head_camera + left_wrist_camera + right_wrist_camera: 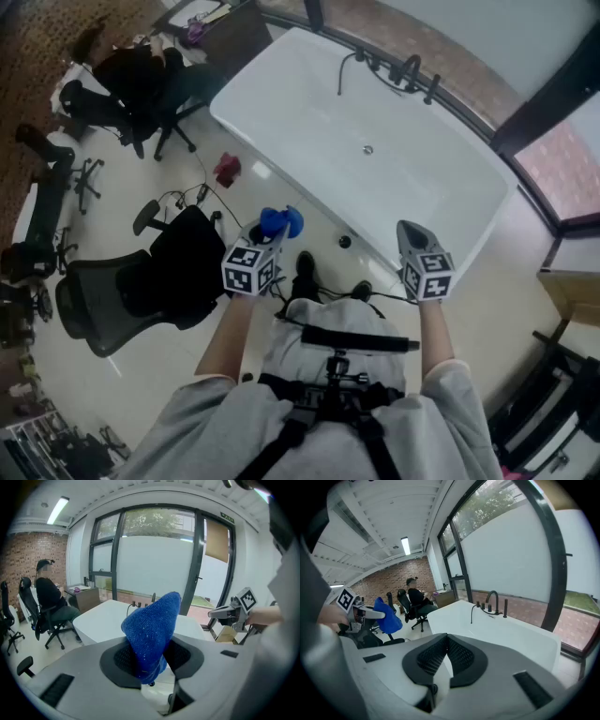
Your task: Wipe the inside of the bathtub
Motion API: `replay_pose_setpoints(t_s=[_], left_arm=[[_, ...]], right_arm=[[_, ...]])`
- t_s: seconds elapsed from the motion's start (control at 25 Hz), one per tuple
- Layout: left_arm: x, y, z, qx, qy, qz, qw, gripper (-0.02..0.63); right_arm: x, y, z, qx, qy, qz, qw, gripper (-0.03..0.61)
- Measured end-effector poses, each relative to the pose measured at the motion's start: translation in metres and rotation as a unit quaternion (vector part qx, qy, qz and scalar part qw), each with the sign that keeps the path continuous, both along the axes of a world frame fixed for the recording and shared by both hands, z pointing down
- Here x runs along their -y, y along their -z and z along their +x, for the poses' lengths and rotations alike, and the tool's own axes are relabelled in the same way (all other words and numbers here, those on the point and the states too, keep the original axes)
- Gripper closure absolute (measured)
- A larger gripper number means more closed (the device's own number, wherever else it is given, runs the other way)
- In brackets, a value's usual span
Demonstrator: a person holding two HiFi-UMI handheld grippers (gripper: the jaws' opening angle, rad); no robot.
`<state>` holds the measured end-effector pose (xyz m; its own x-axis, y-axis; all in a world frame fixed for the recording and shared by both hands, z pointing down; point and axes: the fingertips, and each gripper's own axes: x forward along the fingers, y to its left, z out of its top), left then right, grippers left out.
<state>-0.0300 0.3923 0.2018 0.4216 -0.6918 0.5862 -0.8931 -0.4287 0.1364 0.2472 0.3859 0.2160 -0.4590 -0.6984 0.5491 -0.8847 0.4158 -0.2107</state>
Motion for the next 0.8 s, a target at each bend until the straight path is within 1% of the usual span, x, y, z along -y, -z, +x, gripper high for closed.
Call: replay_pose_setpoints(t_s=[0.2, 0.36, 0.6, 0.8], left_arm=[[0.031, 0.007, -0.013, 0.014, 0.006, 0.014, 0.9998, 0.486], [0.051, 0.013, -0.033, 0.017, 0.016, 0.023, 0.9995, 0.486], [0.081, -0.002, -0.08, 0.001, 0.006, 0.015, 0.9999, 0.485], [0.123, -0.01, -0.129, -0.009, -0.027, 0.008, 0.9996, 0.486]], right_arm=[[0.031, 0.008, -0.015, -0.005, 0.013, 0.017, 1.0, 0.569], [0.055, 0.015, -0.04, -0.012, 0.026, 0.031, 0.999, 0.569], [0.088, 0.016, -0.1, -0.017, 0.016, 0.031, 0.999, 0.569], [0.123, 0.009, -0.167, -0.025, 0.01, 0.018, 0.999, 0.569]])
